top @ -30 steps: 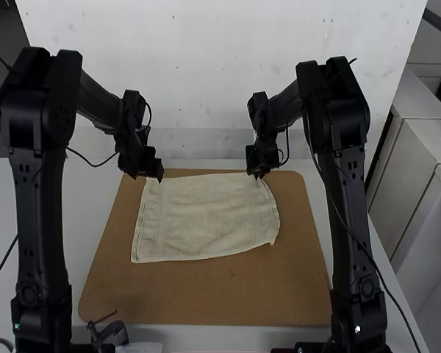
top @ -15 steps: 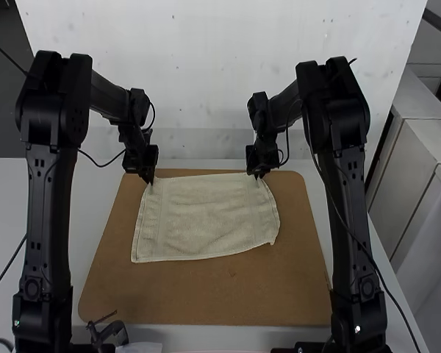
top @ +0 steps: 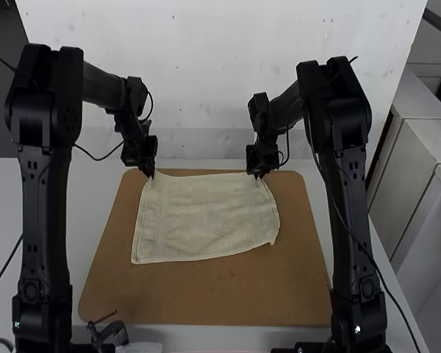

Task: Fold the towel.

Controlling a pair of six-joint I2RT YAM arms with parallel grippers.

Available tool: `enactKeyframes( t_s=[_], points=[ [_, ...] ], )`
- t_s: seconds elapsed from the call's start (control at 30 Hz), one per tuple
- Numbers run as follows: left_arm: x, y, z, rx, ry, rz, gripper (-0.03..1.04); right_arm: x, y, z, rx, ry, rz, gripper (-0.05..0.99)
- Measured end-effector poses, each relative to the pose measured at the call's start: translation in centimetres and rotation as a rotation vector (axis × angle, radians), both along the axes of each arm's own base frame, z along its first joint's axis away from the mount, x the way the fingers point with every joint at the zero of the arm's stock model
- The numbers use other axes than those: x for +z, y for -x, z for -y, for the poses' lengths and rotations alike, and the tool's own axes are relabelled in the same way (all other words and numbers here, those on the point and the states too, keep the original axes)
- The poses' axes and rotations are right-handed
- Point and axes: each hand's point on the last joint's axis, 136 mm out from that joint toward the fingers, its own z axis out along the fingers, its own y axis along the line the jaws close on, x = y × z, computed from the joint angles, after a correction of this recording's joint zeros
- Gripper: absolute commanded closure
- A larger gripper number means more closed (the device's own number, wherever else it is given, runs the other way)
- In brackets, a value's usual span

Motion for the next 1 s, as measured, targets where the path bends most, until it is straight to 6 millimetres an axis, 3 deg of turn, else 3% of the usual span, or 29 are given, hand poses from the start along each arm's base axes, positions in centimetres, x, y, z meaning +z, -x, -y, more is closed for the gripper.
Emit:
enactKeyframes(
  t_s=[0.13,0.27,0.5,0.63,0.87,1.0],
  points=[
    [3.4,-1.5,1.2,-0.017,0.014,0.086,0.99,0.2,-0.2,0.1,-0.015,-0.006,0.013,0.92],
    [5.5,-2.1,1.9,-0.020,0.026,0.132,0.99,1.3,-1.2,1.6,-0.053,-0.004,0.051,0.92],
    [5.8,-2.1,1.9,-0.011,0.030,0.136,0.99,8.2,-2.9,2.7,-0.089,-0.043,0.192,0.92],
    [6.8,-2.3,1.9,-0.007,0.029,0.162,0.99,10.7,-3.3,2.6,-0.089,-0.064,0.257,0.92],
    [12.7,-2.8,3.0,-0.015,0.055,0.307,0.99,11.1,-2.2,3.0,-0.092,-0.069,0.282,0.92],
    [12.3,-2.1,2.9,-0.015,0.050,0.298,0.99,11.1,-1.3,3.2,-0.089,-0.073,0.294,0.92]
  ],
)
